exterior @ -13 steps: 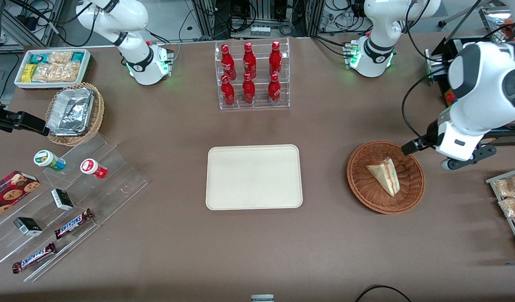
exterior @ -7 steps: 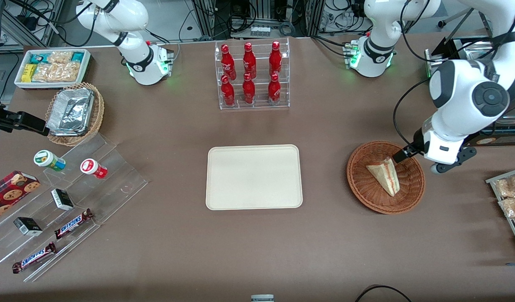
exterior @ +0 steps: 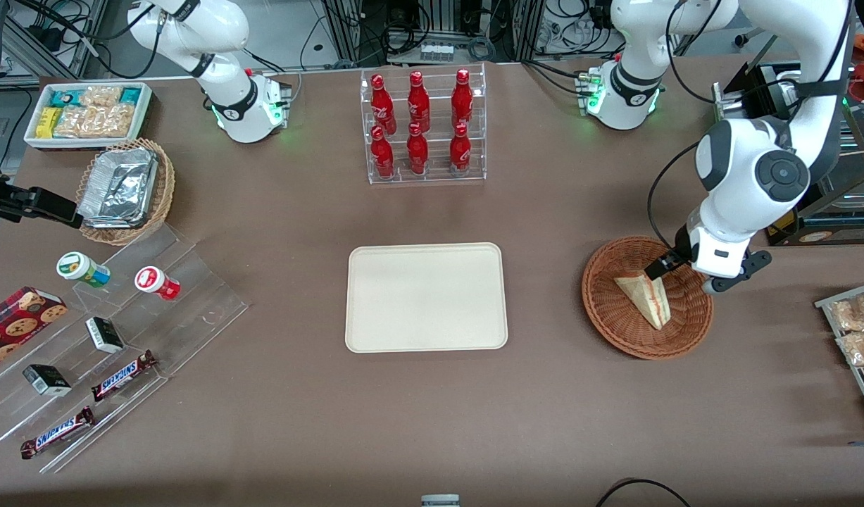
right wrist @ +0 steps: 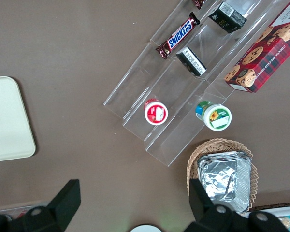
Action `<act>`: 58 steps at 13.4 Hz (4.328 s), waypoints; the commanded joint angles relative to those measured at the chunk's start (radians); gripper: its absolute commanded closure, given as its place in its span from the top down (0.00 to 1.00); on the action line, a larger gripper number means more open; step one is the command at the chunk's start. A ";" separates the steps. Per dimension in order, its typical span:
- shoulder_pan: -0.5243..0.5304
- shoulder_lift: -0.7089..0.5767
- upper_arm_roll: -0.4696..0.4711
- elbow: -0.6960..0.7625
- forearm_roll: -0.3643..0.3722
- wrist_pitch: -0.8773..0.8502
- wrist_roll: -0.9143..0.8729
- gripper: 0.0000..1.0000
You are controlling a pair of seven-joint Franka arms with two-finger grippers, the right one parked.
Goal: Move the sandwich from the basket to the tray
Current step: 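Lower the left gripper and close it on the sandwich, then lift the sandwich and carry it over the cream tray, then lower the sandwich onto the tray and open the left gripper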
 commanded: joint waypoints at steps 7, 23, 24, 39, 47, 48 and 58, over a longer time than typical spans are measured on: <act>-0.005 0.141 -0.018 -0.005 0.013 0.170 -0.087 1.00; -0.060 0.026 -0.020 0.029 0.079 -0.077 -0.087 0.00; -0.093 0.014 -0.021 0.050 0.087 -0.129 -0.087 0.00; -0.573 0.265 -0.026 0.452 0.071 -0.269 -0.153 0.00; -0.650 0.444 -0.030 0.617 0.067 -0.169 -0.189 0.00; -0.650 0.460 -0.030 0.615 0.067 -0.143 -0.189 0.00; -0.649 0.587 -0.061 0.652 0.068 -0.045 -0.127 0.00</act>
